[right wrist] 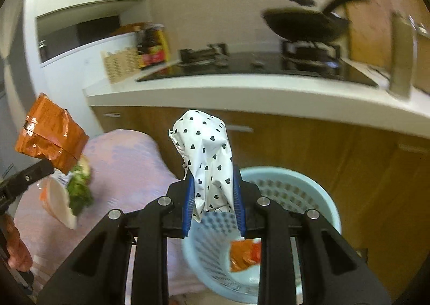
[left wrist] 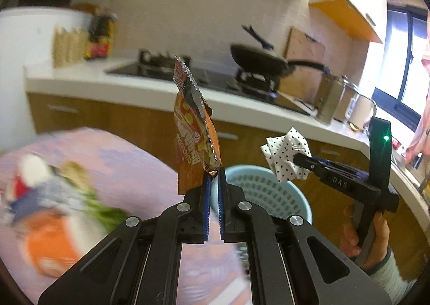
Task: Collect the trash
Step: 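Carry both items over the blue basket and open both tools to drop them, then move both open tools back toward the table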
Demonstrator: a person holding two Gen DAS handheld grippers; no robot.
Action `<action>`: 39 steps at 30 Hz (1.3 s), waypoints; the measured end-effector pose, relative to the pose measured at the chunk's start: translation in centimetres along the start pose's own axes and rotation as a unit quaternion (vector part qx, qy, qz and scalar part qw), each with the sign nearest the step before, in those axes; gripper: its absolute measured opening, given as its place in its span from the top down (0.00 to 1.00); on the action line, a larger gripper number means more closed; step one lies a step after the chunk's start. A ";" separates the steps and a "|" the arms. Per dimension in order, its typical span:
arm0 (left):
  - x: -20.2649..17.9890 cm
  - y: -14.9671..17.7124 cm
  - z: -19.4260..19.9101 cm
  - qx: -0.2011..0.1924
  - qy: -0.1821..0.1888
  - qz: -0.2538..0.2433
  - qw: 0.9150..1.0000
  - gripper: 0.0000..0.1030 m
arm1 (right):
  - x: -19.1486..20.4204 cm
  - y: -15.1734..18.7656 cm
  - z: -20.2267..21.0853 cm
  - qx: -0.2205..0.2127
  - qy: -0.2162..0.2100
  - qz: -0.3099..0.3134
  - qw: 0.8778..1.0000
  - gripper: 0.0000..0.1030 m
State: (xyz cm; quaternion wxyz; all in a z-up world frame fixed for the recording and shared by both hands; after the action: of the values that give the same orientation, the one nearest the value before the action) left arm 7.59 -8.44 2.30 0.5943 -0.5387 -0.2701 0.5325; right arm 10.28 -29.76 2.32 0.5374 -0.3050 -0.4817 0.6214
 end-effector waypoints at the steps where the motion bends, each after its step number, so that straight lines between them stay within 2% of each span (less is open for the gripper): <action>1: -1.0 0.6 -1.6 0.012 0.010 0.008 1.000 0.97 | -1.0 0.4 0.0 0.003 0.004 -0.004 1.000 0.78; 6: -4.7 2.8 -6.9 0.058 0.037 0.002 0.998 0.97 | -3.8 2.1 -0.4 0.024 0.031 -0.014 0.999 0.78; 10: -7.0 3.9 -9.7 0.084 0.049 -0.013 0.995 0.97 | -6.2 3.7 -2.0 0.057 0.047 -0.037 0.997 0.78; 16: -8.2 5.4 -12.9 0.119 0.054 -0.022 0.991 0.97 | -7.8 5.4 -3.7 0.090 0.040 -0.065 0.993 0.75; 21: -7.9 6.5 -14.9 0.145 0.052 -0.007 0.988 0.97 | -8.2 6.4 -5.1 0.124 0.037 -0.074 0.989 0.65; 22: -7.9 6.6 -15.2 0.151 0.053 -0.007 0.987 0.97 | -8.2 6.5 -5.2 0.129 0.035 -0.078 0.988 0.50; 23: -7.9 6.8 -15.5 0.155 0.053 -0.008 0.987 0.97 | -8.2 6.6 -5.3 0.133 0.035 -0.084 0.987 0.43; 30: -8.2 7.7 -16.7 0.177 0.055 -0.018 0.983 0.95 | -8.8 6.7 -4.6 0.128 0.031 -0.107 0.985 0.43; 31: -8.3 7.8 -16.8 0.179 0.053 -0.019 0.982 0.86 | -9.0 6.5 -4.5 0.127 0.030 -0.112 0.985 0.43; 32: -8.3 7.9 -16.9 0.183 0.050 -0.019 0.982 0.67 | -9.2 6.4 -4.3 0.124 0.030 -0.117 0.985 0.43; 33: -8.4 8.0 -16.9 0.182 0.047 -0.020 0.982 0.61 | -9.3 6.2 -4.0 0.121 0.032 -0.118 0.985 0.43; 34: -8.3 8.0 -16.7 0.176 0.042 -0.025 0.983 0.59 | -9.3 6.0 -3.8 0.119 0.034 -0.119 0.985 0.43; 39: -8.0 7.8 -15.7 0.172 0.044 -0.020 0.984 0.59 | -9.4 5.2 -2.7 0.105 0.037 -0.128 0.985 0.43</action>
State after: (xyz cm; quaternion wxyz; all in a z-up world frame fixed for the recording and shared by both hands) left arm 16.68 -22.53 -7.26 0.7001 -0.4456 -0.1591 0.5347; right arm 12.96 -37.83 -4.77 0.6590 -0.2054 -0.4284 0.5831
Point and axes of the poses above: each gripper's, at about its wrist camera, not at the fingertips, and z roughly against the way its jaws point, x to its left, y to its underside, the point moved 2 cm from there along -z, roughly the way its jaws point, and after that the axes turned 12 degrees about -x, right-handed, at the moved point
